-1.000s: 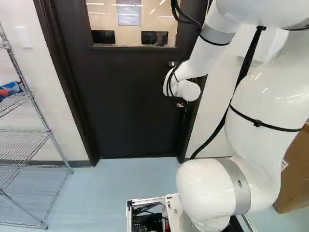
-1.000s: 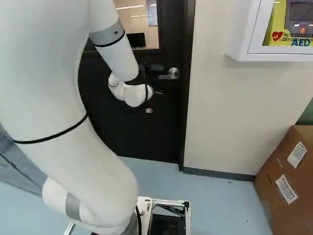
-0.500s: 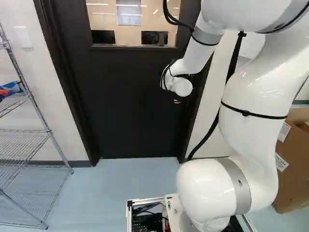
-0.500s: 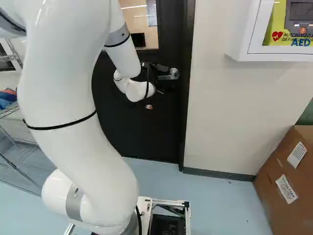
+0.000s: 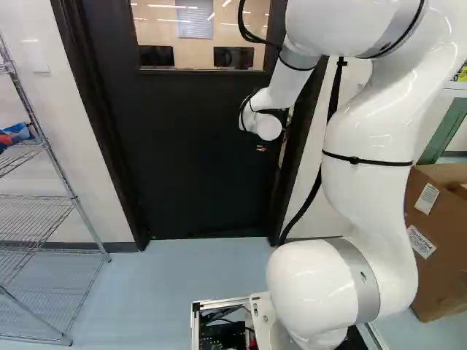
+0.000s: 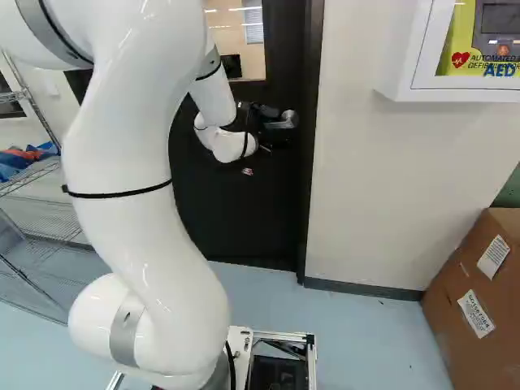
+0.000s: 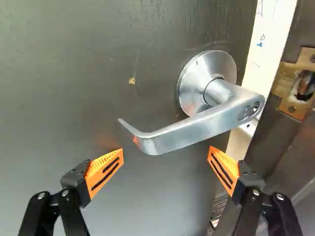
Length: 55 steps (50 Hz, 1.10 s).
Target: Open the door and move inside
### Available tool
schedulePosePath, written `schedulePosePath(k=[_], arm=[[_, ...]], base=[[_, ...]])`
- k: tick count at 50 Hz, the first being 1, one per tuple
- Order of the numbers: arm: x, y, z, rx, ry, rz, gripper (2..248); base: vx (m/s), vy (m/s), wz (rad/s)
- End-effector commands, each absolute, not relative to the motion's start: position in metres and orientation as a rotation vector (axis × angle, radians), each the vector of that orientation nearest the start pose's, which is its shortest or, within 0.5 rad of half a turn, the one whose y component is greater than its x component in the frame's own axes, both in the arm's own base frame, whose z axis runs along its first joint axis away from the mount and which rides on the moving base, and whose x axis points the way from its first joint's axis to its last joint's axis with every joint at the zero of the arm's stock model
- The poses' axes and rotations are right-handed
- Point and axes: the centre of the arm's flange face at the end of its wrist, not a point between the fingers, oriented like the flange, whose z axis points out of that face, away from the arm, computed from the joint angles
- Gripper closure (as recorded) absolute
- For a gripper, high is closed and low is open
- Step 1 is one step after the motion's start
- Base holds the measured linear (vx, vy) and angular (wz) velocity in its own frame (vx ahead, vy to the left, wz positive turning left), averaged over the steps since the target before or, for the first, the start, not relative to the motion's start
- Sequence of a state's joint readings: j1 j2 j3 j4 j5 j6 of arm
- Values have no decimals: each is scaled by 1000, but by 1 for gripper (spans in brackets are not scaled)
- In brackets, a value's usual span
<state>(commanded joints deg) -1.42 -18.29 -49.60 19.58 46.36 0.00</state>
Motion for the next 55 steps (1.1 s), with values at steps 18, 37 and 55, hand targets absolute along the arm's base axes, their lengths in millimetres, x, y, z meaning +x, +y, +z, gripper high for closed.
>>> schedulePosePath(k=[18,37,55], arm=[[591,-25,424,-2426,561,-1989,3],[627,-15,418,-2389,614,-1999,3],[647,-1,415,-2369,595,-2004,3]], base=[[0,0,0],[0,0,0],[0,0,0]])
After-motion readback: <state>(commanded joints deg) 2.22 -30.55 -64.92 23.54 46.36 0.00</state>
